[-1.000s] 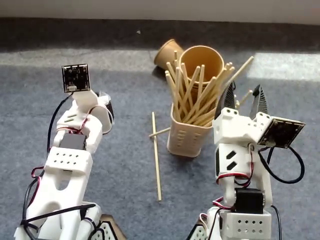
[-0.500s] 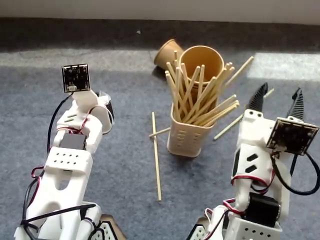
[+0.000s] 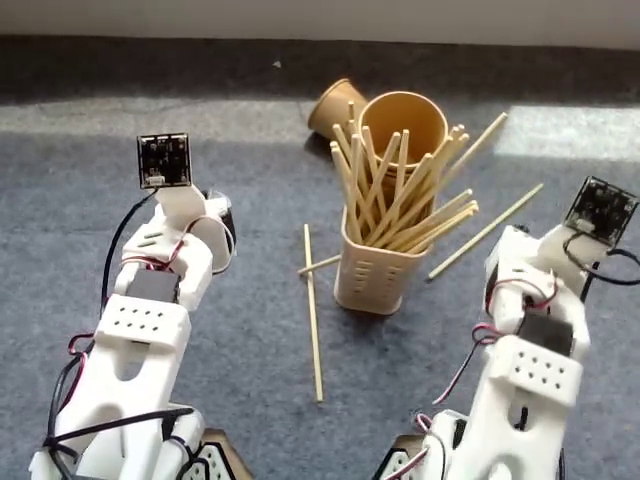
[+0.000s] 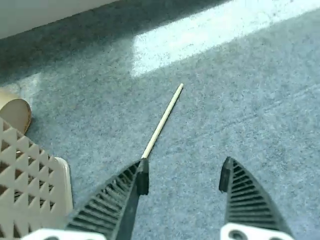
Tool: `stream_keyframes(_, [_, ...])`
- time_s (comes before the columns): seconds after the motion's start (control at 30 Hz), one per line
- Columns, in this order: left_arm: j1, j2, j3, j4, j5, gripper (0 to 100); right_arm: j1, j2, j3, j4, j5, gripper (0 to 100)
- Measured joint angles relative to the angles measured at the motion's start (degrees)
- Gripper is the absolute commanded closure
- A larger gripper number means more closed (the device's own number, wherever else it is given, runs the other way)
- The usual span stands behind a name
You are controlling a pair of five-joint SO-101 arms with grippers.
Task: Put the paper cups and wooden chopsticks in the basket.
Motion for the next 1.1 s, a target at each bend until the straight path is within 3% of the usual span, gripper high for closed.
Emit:
stream_keyframes(0.27, [0.0, 0.0, 0.0, 0.0, 0.0, 99, -0.79, 38.86, -24.26, 5.98, -10.55, 76.7])
stream_keyframes(0.43, [0.0, 0.0, 0.0, 0.0, 0.0, 99, -4.92, 55.74, -36.57, 13.71, -13.19, 76.7])
stream_keyframes(0.73, [0.0, 0.0, 0.0, 0.0, 0.0, 99, -7.82, 70.33, -52.84, 25.41, -13.19, 78.6])
stream_keyframes(0.87, [0.0, 0.0, 0.0, 0.0, 0.0, 99, -7.3, 74.73, -57.85, 28.75, -12.48, 98.9])
stream_keyframes(1.0, [0.0, 0.0, 0.0, 0.0, 0.0, 99, -5.63, 78.24, -61.89, 29.36, -5.01, 96.2])
stream_keyframes(1.1, [0.0, 0.0, 0.0, 0.0, 0.0, 99, -4.92, 79.47, -64.26, 31.21, -4.84, 96.2])
